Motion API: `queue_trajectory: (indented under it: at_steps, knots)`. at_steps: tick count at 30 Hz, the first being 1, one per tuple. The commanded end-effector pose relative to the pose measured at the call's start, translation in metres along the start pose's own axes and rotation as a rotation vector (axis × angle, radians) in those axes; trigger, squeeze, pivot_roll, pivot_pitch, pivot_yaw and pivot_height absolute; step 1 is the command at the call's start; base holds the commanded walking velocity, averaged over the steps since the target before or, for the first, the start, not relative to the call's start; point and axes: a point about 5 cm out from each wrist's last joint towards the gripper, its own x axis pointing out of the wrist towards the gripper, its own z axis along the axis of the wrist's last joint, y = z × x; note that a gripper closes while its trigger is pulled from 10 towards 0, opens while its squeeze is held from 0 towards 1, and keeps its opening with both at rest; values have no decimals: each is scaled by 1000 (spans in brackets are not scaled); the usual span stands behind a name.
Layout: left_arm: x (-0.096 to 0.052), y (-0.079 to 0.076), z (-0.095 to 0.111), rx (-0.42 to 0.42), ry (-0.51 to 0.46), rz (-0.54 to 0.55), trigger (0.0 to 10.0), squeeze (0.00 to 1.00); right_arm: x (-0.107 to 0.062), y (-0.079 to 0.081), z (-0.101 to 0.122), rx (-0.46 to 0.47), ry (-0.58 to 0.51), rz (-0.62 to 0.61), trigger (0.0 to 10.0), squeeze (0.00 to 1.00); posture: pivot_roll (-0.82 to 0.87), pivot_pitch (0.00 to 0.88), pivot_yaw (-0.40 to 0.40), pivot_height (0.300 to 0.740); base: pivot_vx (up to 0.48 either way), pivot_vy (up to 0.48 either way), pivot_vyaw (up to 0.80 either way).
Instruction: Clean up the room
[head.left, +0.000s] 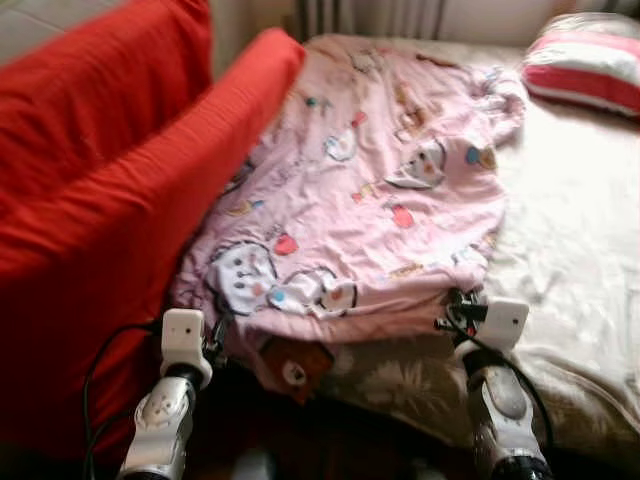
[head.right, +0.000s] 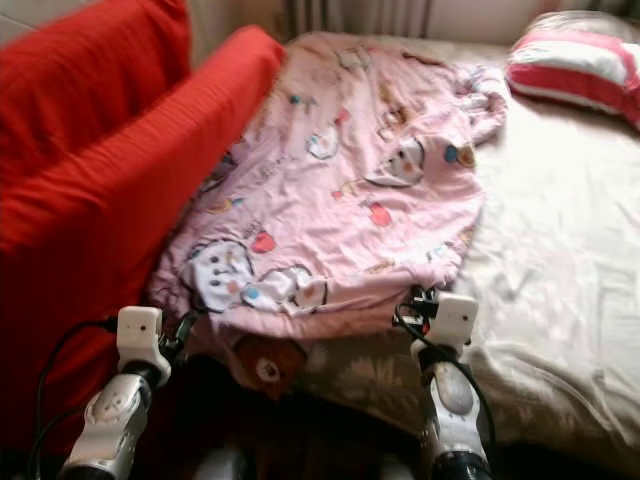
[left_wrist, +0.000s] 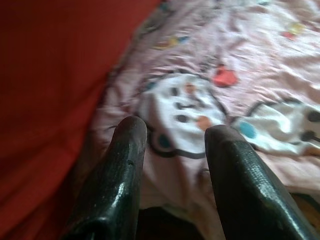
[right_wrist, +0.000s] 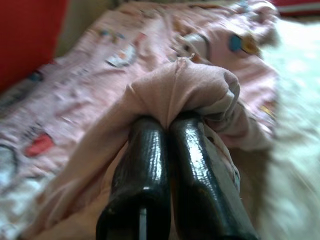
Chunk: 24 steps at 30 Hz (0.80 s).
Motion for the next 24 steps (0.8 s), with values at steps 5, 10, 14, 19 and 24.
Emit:
queue_trajectory:
  at_steps: [5, 10, 14, 19, 24]
  knots:
    - [-10, 11, -18, -22, 68, 33, 10000, 0, -5, 1, -6, -4, 24, 11, 10000, 0, 0, 77, 19, 740, 0, 0, 0]
    - [-17, 15, -32, -20, 121, 43, 10000, 0, -8, -1, -9, -6, 36, -5, 10000, 0, -2, 71, 20, 740, 0, 0, 0]
    - [-20, 16, -37, -21, 141, 37, 10000, 0, -10, -3, -11, -10, 43, -13, 10000, 0, -3, 66, 18, 740, 0, 0, 0]
    - [-24, 16, -42, -15, 159, 27, 10000, 0, -12, -5, -12, -14, 45, -26, 10000, 0, -3, 57, 17, 740, 0, 0, 0]
    - [-24, 15, -44, -23, 164, 12, 10000, 0, -16, -6, -14, -17, 47, -30, 10000, 0, -6, 48, 17, 740, 0, -99, 0]
